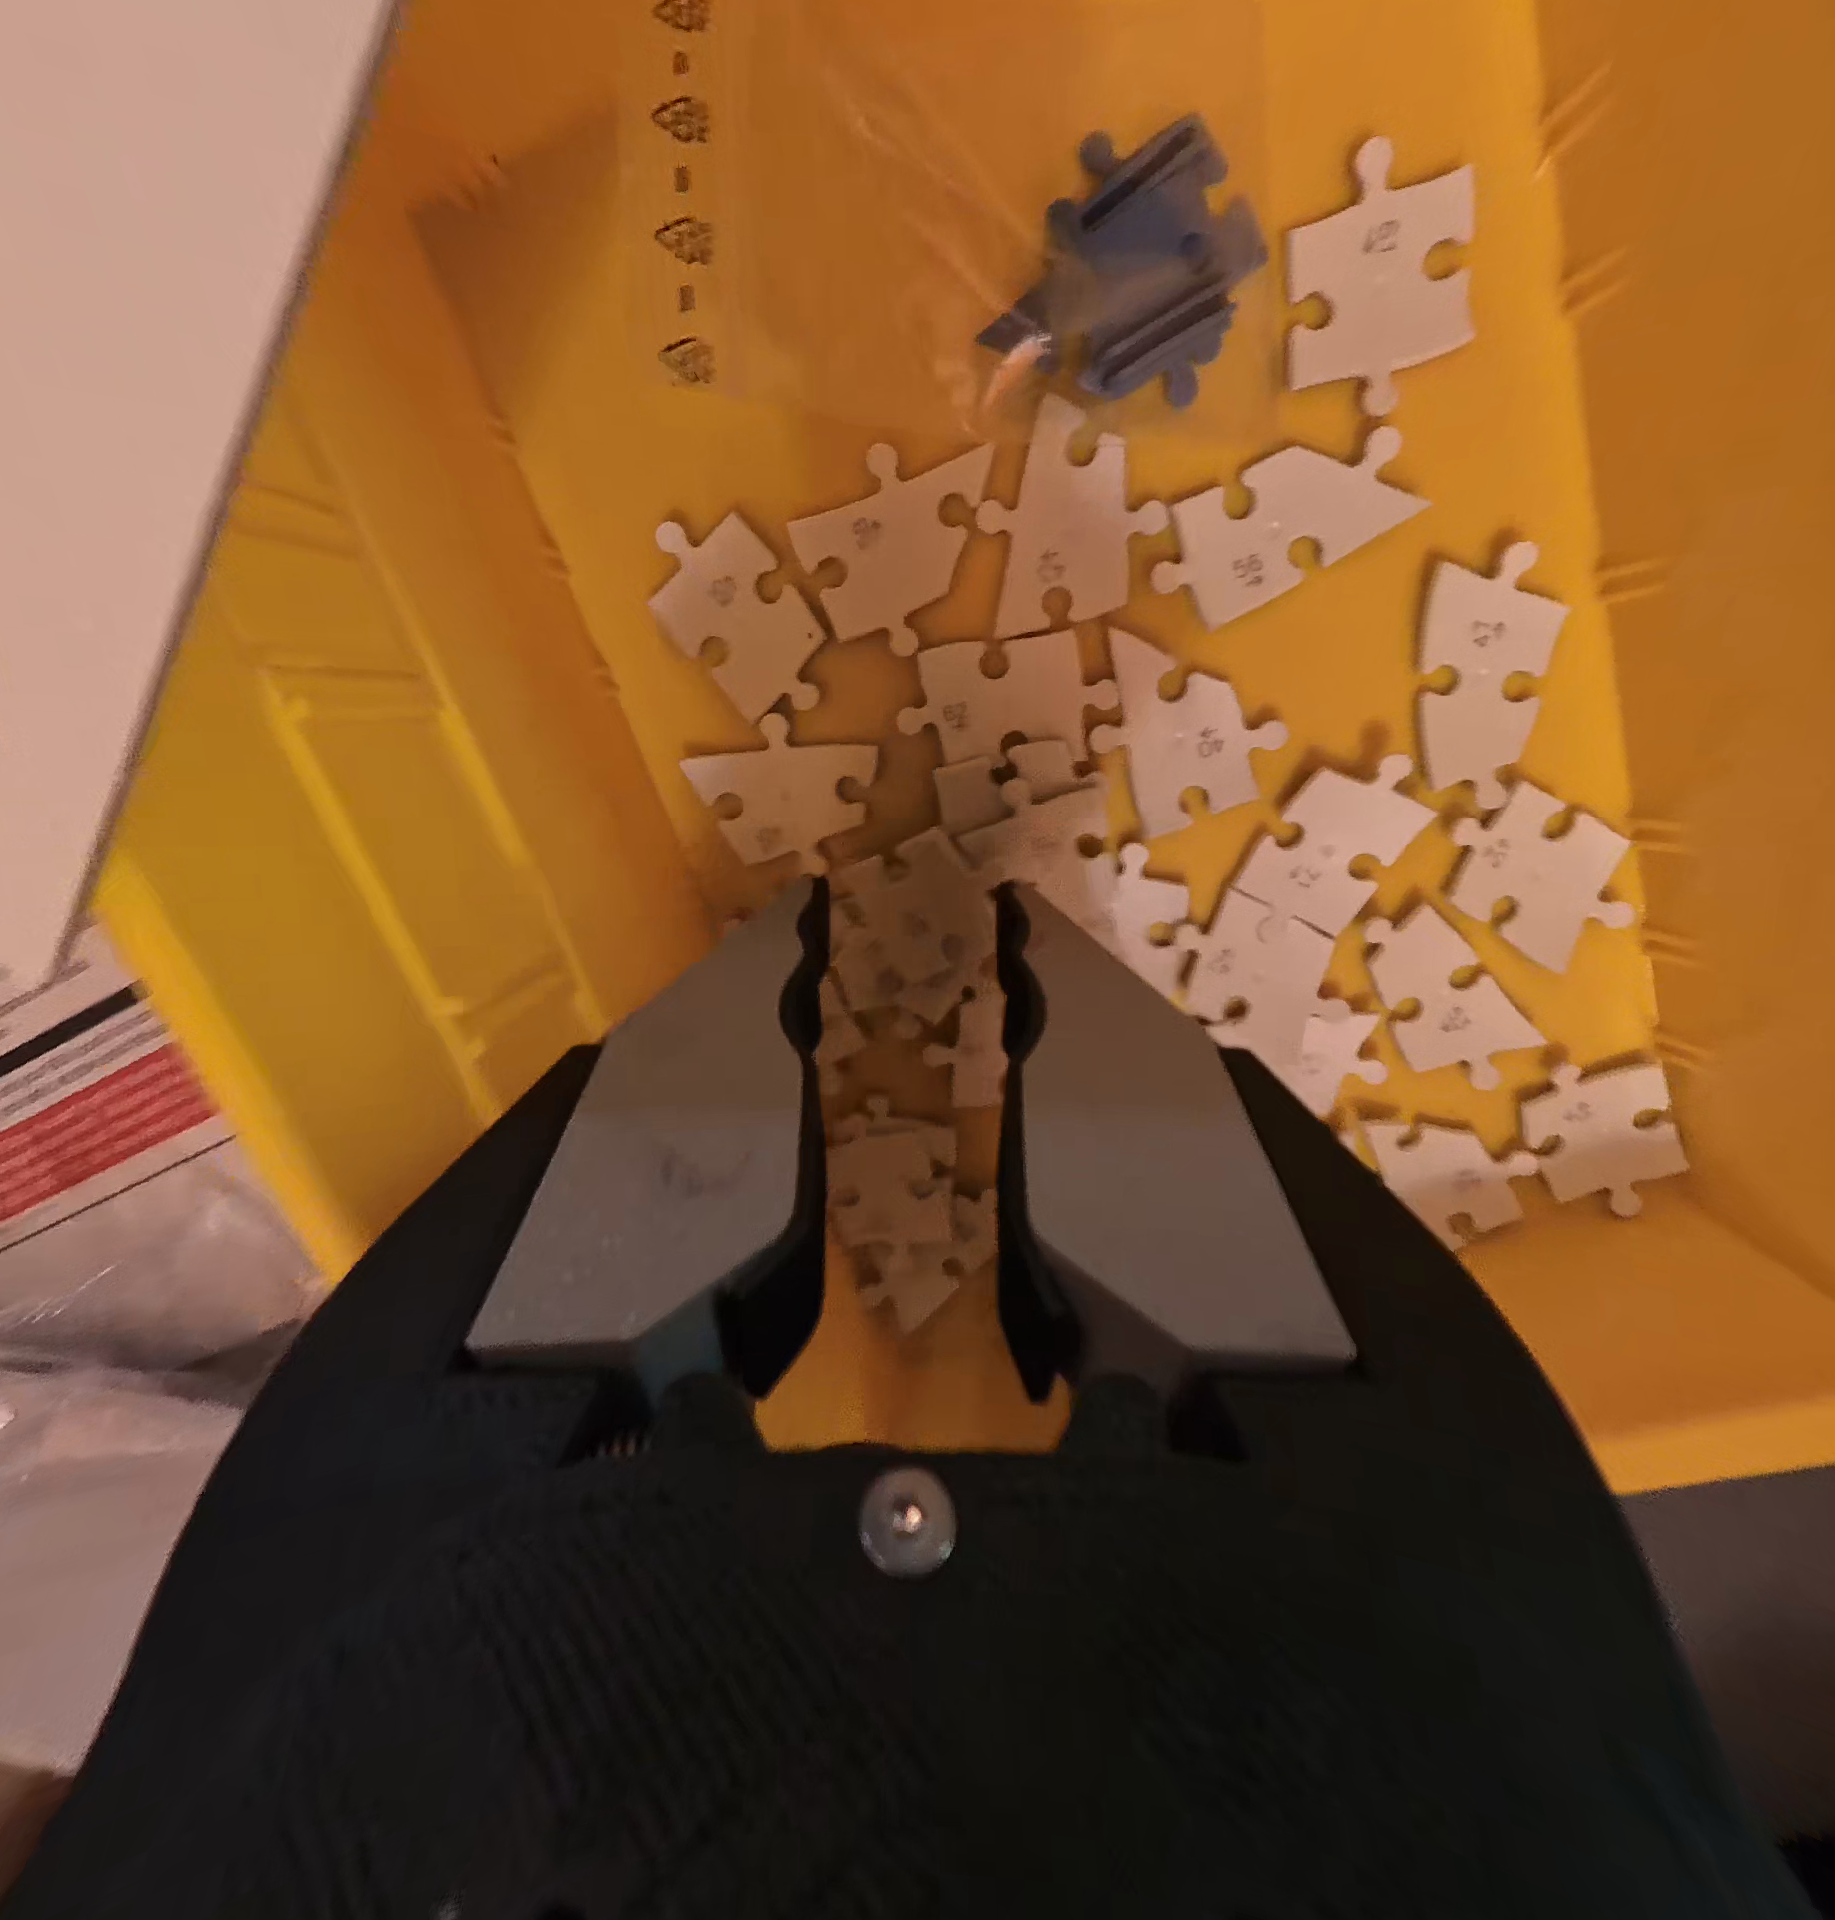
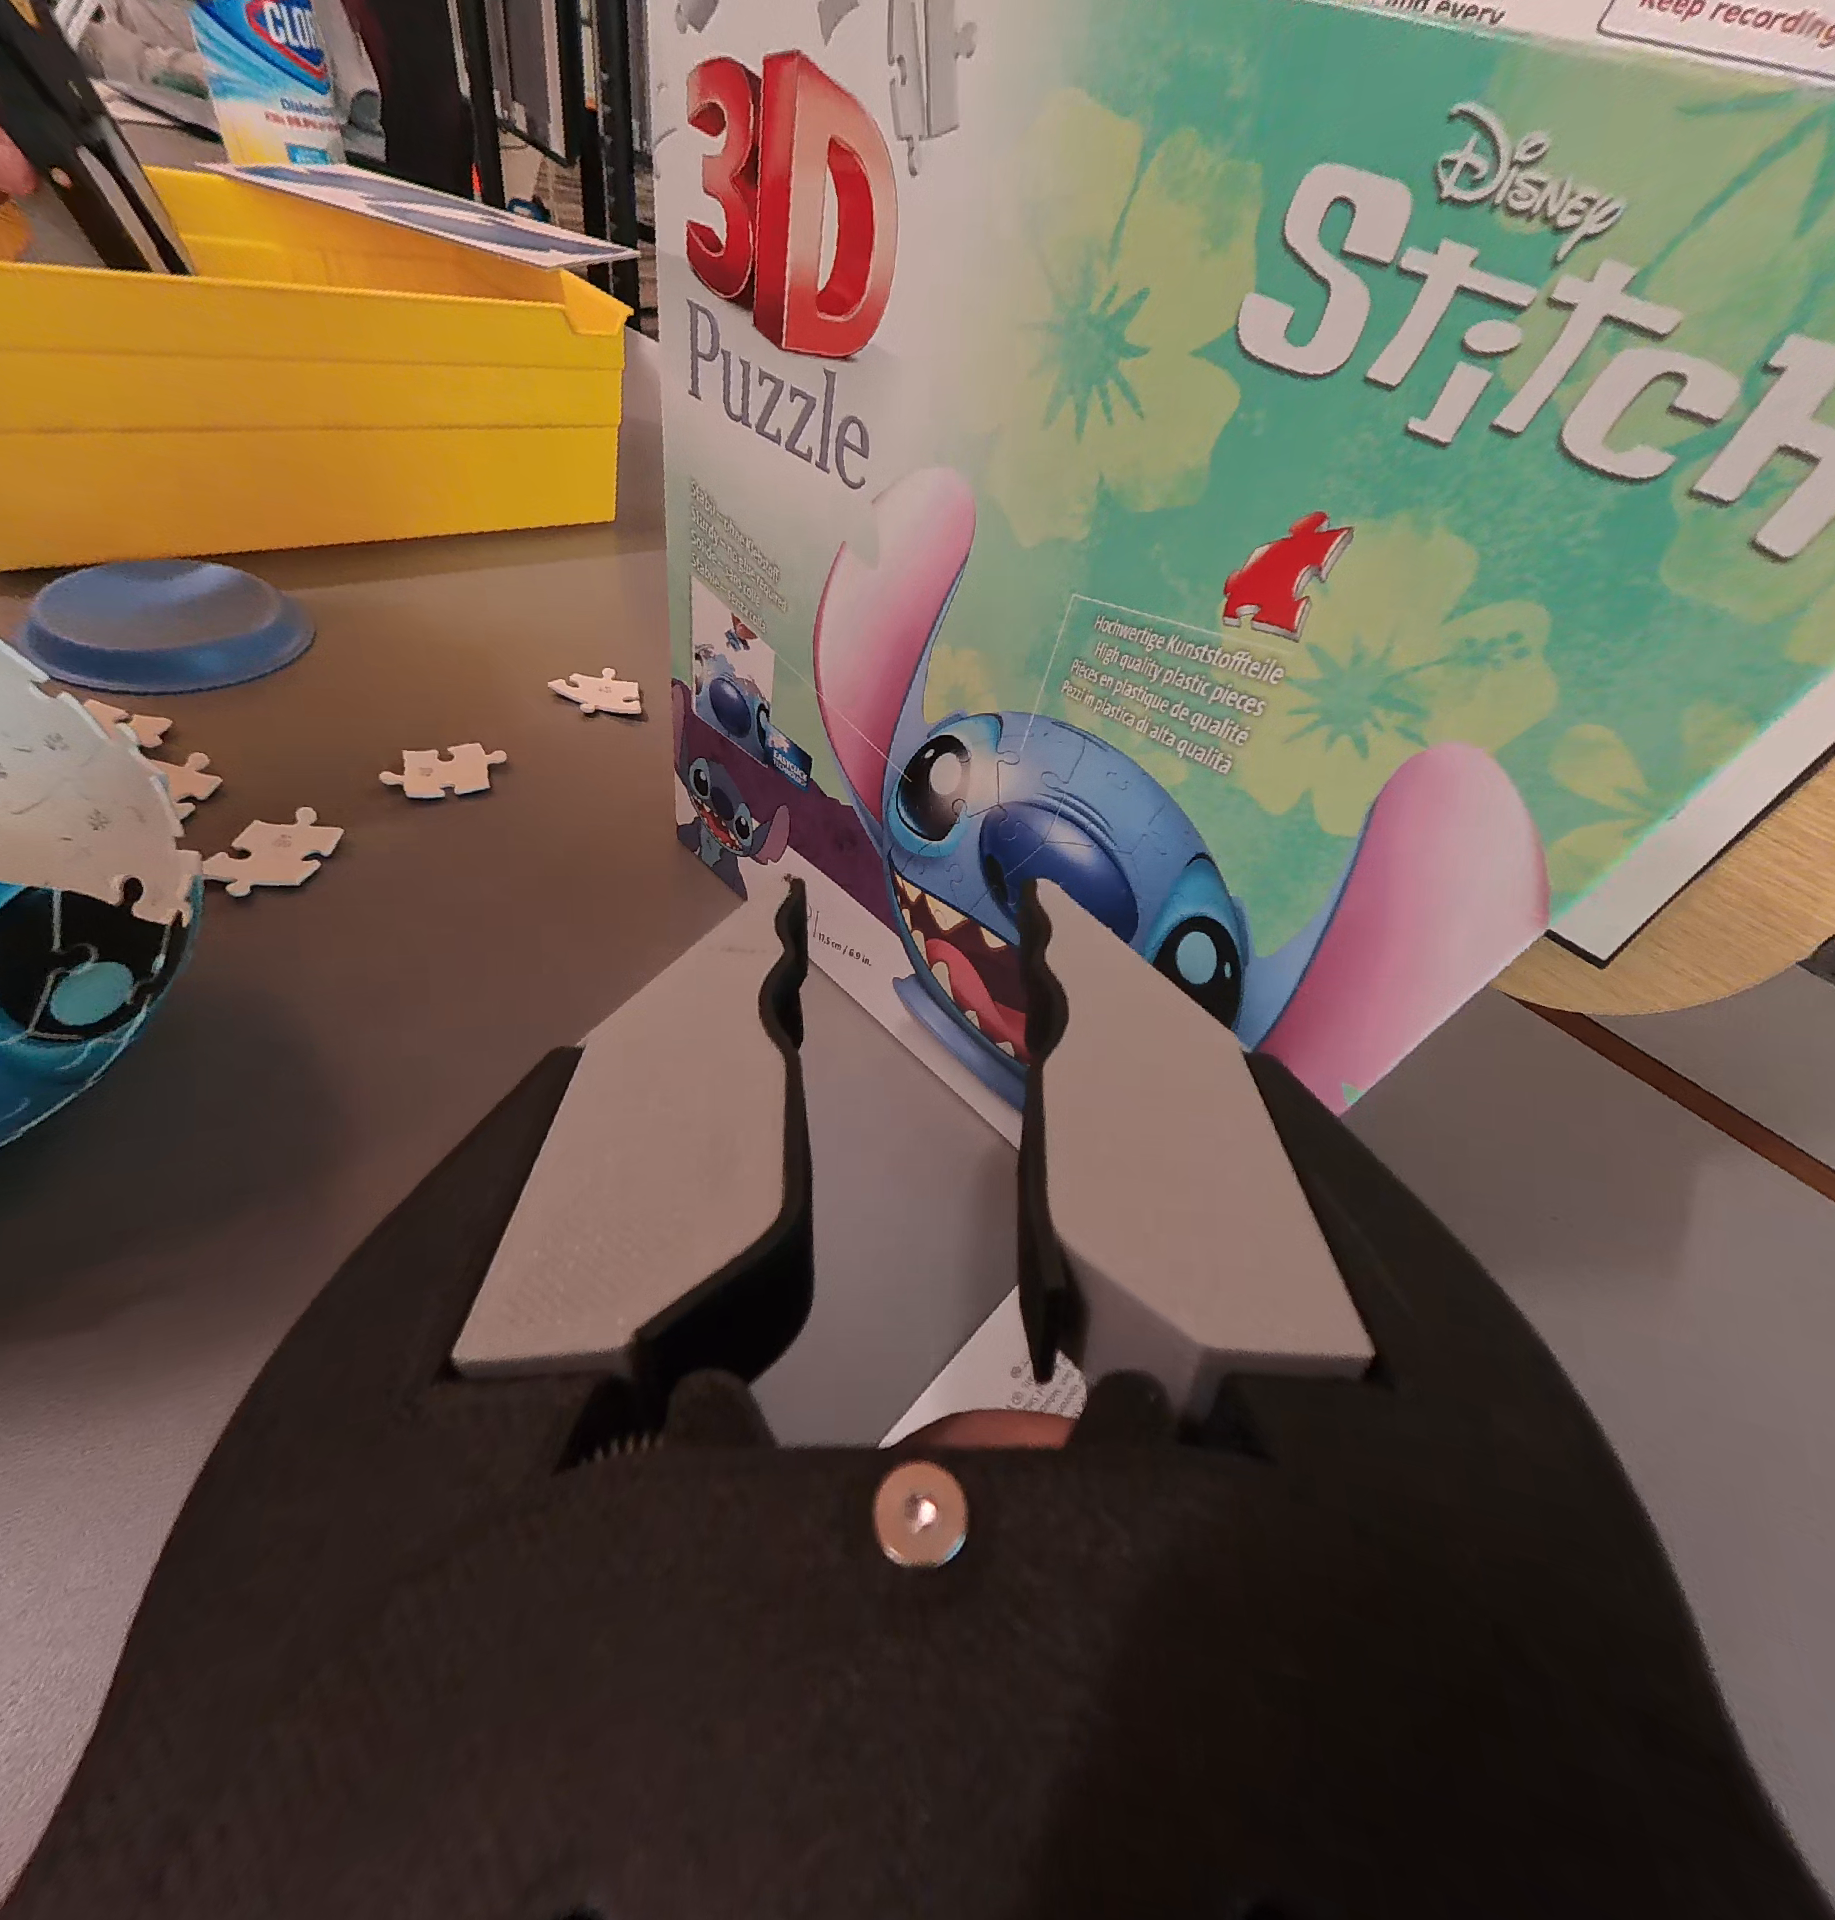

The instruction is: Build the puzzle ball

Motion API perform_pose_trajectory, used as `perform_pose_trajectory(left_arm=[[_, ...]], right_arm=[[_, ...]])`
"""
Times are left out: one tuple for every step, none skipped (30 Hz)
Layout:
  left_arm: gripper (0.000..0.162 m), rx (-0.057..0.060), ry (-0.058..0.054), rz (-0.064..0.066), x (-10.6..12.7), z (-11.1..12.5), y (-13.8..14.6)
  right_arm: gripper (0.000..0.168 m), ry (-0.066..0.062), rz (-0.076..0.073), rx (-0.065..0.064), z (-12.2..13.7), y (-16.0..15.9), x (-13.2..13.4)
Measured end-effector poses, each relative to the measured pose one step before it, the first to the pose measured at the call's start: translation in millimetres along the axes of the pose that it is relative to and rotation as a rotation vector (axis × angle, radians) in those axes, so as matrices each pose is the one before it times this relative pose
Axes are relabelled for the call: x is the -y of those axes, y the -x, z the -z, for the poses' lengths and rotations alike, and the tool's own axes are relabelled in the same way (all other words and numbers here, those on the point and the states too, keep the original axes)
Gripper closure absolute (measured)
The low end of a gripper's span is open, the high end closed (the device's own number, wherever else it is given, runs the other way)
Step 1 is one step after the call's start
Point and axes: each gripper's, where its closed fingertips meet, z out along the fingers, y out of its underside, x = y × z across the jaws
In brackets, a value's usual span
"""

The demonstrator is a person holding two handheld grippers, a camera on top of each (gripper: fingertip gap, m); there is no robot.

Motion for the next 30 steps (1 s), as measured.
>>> perform_pose_trajectory(left_arm=[[0.134, 0.0378, 0.0012, 0.0086, -2.32, 5.54, 8.61], [0.134, 0.0179, -0.0016, 0.0089, -2.33, 5.68, 5.05], [0.138, 0.0011, 0.0131, -0.0020, -4.31, 4.40, 1.46], [0.138, 0.0021, 0.0343, -0.0246, -7.01, 1.46, -0.14], [0.137, 0.0153, 0.0359, -0.0415, -6.75, -0.37, 1.07], [0.137, 0.0172, 0.0246, -0.0463, -4.68, 0.60, 0.42], [0.136, 0.0059, 0.0111, -0.0472, -1.89, 1.45, -1.59], [0.128, -0.0007, 0.0072, -0.0421, 0.99, 2.40, -2.35], [0.123, -0.0045, 0.0191, -0.0417, 1.51, 3.82, -0.86], [0.120, -0.0014, 0.0320, -0.0643, 0.71, 5.08, 0.28], [0.119, 0.0124, 0.0337, -0.0873, -0.67, 5.20, 1.37], [0.119, 0.0211, 0.0275, -0.0885, -0.29, 4.54, 2.36], [0.118, 0.0274, 0.0225, -0.0807, 0.66, 1.97, 3.80], [0.114, 0.0276, 0.0397, -0.0721, -2.67, -0.83, 3.74], [0.108, 0.0106, 0.0533, -0.0557, -5.09, -3.04, 1.11], [0.101, -0.0060, 0.0444, -0.0450, -3.02, -4.17, -1.88], [0.097, -0.0107, 0.0201, -0.0553, 0.52, -4.57, -3.87], [0.097, 0.0083, 0.0108, -0.0609, 0.32, -4.61, -0.76], [0.097, 0.0319, 0.0256, -0.0483, -2.13, -4.76, 4.41], [0.097, 0.0244, 0.0315, -0.0318, -2.57, -4.73, 3.67], [0.099, -0.0014, 0.0002, -0.0278, 2.31, -3.61, -0.55], [0.099, -0.0087, -0.0070, -0.0124, 4.12, -3.11, -0.52], [0.097, -0.0121, 0.0134, 0.0004, 1.32, -3.49, -0.86], [0.094, -0.0071, 0.0153, 0.0000, 0.80, -4.06, 0.66], [0.096, -0.0052, -0.0017, -0.0068, 2.73, -3.69, 0.63], [0.099, -0.0216, 0.0077, -0.0144, 0.69, -2.43, -2.51], [0.099, -0.0146, -0.0014, -0.0086, 1.56, -0.09, 0.06], [0.098, 0.0044, 0.0007, 0.0046, 1.42, -0.86, 3.01], [0.100, -0.0265, 0.0102, 0.0014, -0.15, -1.05, -1.72], [0.101, -0.0202, 0.0132, -0.0009, -0.29, -0.67, -0.63]], right_arm=[[0.130, -0.0024, -0.0014, -0.0002, 0.40, -0.33, 0.43], [0.130, -0.0025, -0.0022, 0.0013, 0.26, 0.05, 0.61], [0.130, -0.0022, -0.0017, 0.0018, 0.27, 0.29, 0.71], [0.130, -0.0013, -0.0003, 0.0006, 0.25, 0.17, 0.53], [0.130, -0.0015, 0.0003, 0.0006, 0.33, 0.27, 0.78], [0.130, -0.0045, 0.0007, 0.0001, 0.54, 0.16, 1.20], [0.130, -0.0050, -0.0009, -0.0021, 0.79, -0.54, 1.21], [0.130, -0.0043, -0.0031, -0.0042, 1.09, -1.17, 0.97], [0.130, -0.0057, -0.0049, -0.0048, 1.82, -1.47, 1.02], [0.130, -0.0099, -0.0063, -0.0035, 2.48, -1.24, 2.05], [0.130, -0.0158, -0.0070, -0.0009, 3.02, -0.46, 3.33], [0.130, -0.0182, -0.0074, 0.0027, 2.87, 0.22, 4.18], [0.130, -0.0165, -0.0070, 0.0048, 2.31, 0.70, 4.15], [0.130, -0.0130, -0.0048, 0.0053, 1.72, 0.91, 3.56], [0.130, -0.0086, -0.0008, 0.0058, 1.39, 1.35, 2.76], [0.130, -0.0046, 0.0031, 0.0054, 1.00, 1.45, 2.05], [0.130, -0.0022, 0.0046, 0.0045, 1.06, 1.37, 1.55], [0.130, -0.0052, 0.0046, 0.0039, 1.32, 1.46, 2.06], [0.130, -0.0107, 0.0020, 0.0049, 1.60, 1.50, 2.92], [0.131, -0.0159, -0.0051, 0.0080, 1.53, 1.91, 3.77], [0.131, -0.0203, -0.0132, 0.0128, 1.07, 2.59, 4.47], [0.130, -0.0186, -0.0156, 0.0181, 0.74, 3.44, 4.29], [0.130, -0.0132, -0.0101, 0.0168, 0.66, 3.46, 3.45], [0.130, -0.0112, -0.0036, 0.0090, 0.71, 2.41, 2.83], [0.130, -0.0100, -0.0002, 0.0056, 0.69, 1.96, 2.50], [0.130, -0.0052, -0.0008, 0.0066, 0.65, 1.82, 1.70], [0.130, -0.0035, -0.0041, 0.0044, 0.46, 1.29, 1.33], [0.130, -0.0067, -0.0076, 0.0035, 0.26, 0.94, 1.62], [0.130, -0.0059, -0.0094, 0.0078, 0.00, 1.62, 1.42], [0.130, -0.0017, -0.0077, 0.0108, -0.19, 2.11, 0.75]])
